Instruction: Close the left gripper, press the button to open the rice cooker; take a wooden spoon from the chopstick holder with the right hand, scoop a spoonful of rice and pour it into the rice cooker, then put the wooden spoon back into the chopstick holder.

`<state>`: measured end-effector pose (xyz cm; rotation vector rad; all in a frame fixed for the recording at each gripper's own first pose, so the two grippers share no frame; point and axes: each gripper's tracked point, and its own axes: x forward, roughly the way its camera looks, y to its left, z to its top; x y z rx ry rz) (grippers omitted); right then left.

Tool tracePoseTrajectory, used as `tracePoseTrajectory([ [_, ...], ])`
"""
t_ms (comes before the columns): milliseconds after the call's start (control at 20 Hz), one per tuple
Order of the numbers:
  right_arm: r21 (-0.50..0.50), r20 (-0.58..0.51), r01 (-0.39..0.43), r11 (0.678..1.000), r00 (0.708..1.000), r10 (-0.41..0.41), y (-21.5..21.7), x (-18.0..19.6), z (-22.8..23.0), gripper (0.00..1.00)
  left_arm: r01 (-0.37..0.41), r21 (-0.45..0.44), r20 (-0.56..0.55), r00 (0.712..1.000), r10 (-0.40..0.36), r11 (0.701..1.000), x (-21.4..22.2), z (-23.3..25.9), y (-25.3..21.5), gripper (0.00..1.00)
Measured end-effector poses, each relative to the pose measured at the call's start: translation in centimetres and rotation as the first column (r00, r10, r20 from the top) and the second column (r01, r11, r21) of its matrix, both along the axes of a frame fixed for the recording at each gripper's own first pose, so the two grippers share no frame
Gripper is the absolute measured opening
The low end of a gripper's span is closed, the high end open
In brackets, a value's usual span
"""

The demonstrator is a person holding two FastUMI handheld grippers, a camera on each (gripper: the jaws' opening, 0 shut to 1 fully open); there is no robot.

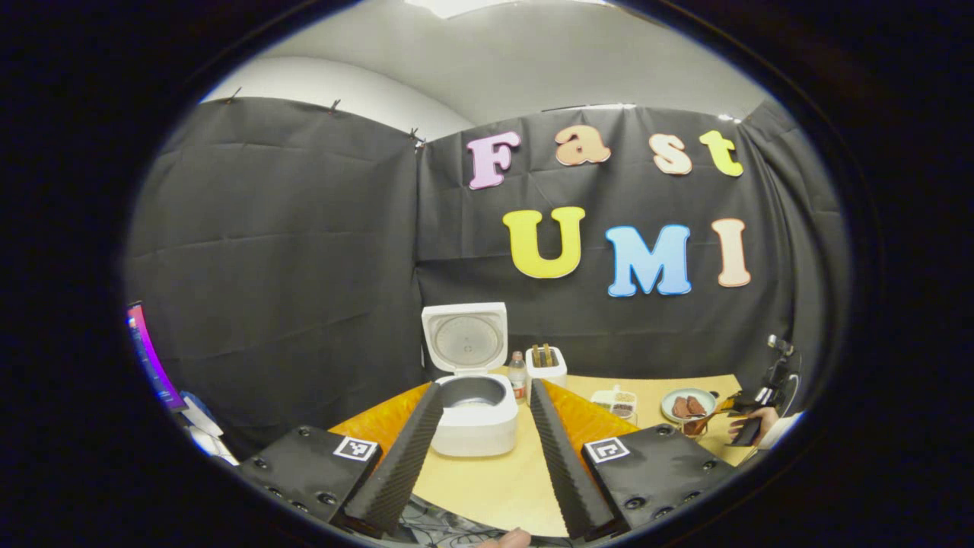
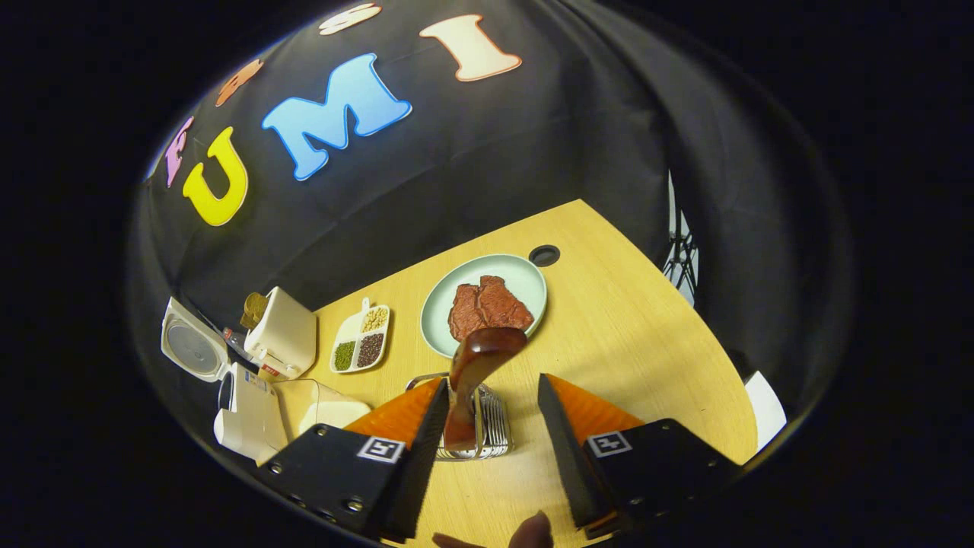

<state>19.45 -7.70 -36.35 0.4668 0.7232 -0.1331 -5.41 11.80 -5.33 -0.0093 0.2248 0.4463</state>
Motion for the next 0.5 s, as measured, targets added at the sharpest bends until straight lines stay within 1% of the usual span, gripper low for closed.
tracePoseTrajectory([
  [50,-0.018,0.005,-0.007,1.0,1.0,0.007,-0.1,-0.6,0.2,0.75,-0.002,0.002,0.011,1.0,0.002,1.0,0.1,0.3,0.3,0.78],
  [100,-0.038,0.001,-0.021,0.999,1.0,0.021,0.0,-1.5,0.3,0.95,-0.005,-0.003,0.022,1.0,0.005,1.0,0.3,0.5,0.7,0.78],
  [200,-0.071,0.003,-0.05,0.996,0.999,0.051,0.7,-3.2,1.0,0.95,-0.011,-0.021,0.039,0.999,0.012,1.0,0.5,0.5,1.7,0.78],
  [300,-0.083,0.036,-0.072,0.994,0.997,0.075,1.8,-4.6,2.2,0.96,-0.012,-0.024,0.06,0.998,0.014,1.0,1.3,0.8,3.0,0.78],
  [450,-0.089,0.044,-0.107,0.99,0.993,0.112,4.2,-7.3,3.5,0.96,0.004,-0.028,0.1,0.995,-0.001,1.0,3.8,1.4,5.6,0.8],
  [500,-0.091,0.044,-0.108,0.99,0.993,0.113,5.0,-8.0,3.9,0.96,0.016,-0.034,0.117,0.993,-0.012,0.999,4.9,1.6,6.7,0.8],
])
